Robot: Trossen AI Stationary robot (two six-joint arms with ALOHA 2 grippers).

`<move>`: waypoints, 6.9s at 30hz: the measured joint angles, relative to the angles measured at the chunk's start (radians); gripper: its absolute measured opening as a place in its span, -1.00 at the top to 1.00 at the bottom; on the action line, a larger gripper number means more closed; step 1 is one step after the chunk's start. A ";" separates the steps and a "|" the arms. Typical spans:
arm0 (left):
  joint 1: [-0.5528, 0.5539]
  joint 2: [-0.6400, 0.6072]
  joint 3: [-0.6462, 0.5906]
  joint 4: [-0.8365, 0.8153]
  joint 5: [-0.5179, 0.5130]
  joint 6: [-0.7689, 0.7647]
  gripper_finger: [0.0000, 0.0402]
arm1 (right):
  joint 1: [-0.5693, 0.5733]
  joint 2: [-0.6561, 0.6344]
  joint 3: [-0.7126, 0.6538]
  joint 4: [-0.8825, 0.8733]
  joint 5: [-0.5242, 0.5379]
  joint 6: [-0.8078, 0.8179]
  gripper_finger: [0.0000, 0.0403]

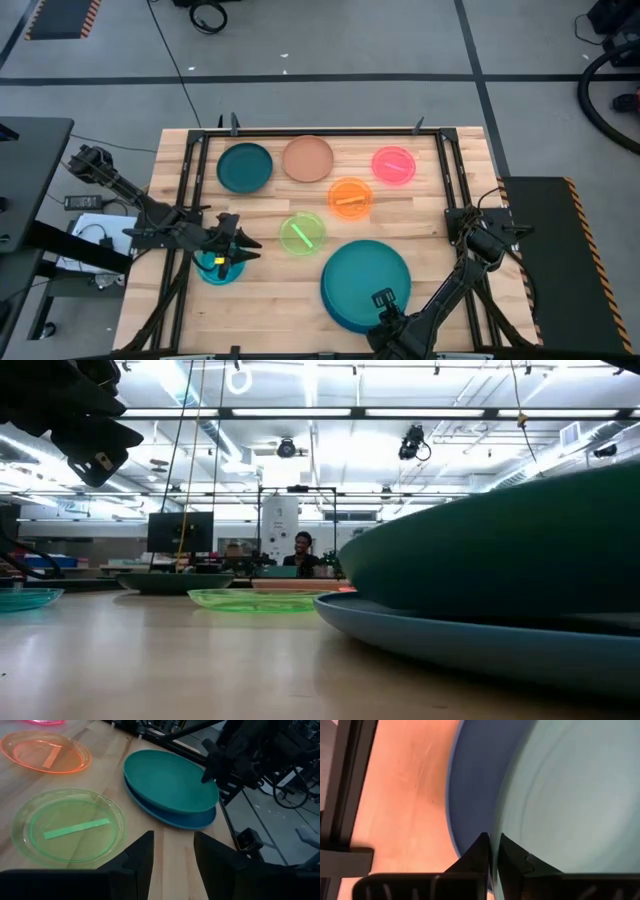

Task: Stack plastic plates
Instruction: Stack the green plate on the top of the blue plate, then stack the dark blue plate on the top of the green plate

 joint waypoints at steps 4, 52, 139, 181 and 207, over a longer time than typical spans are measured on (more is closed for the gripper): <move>0.000 0.000 0.000 0.000 -0.005 0.000 0.27 | 0.001 0.000 0.000 0.002 -0.010 0.002 0.75; 0.001 0.000 0.000 0.034 -0.193 0.242 0.27 | -0.114 -0.142 -0.094 0.197 0.149 -0.036 0.41; 0.975 0.642 0.339 -0.702 0.135 0.501 0.48 | -0.578 -0.696 -1.001 1.293 0.516 -0.454 0.49; 0.563 0.668 0.593 -0.857 -0.056 0.456 0.93 | -0.490 -0.879 -1.001 1.063 0.551 -0.243 0.54; 0.256 0.875 0.815 -0.498 -0.018 0.709 0.93 | -0.405 -1.034 -1.001 0.563 0.602 0.221 0.54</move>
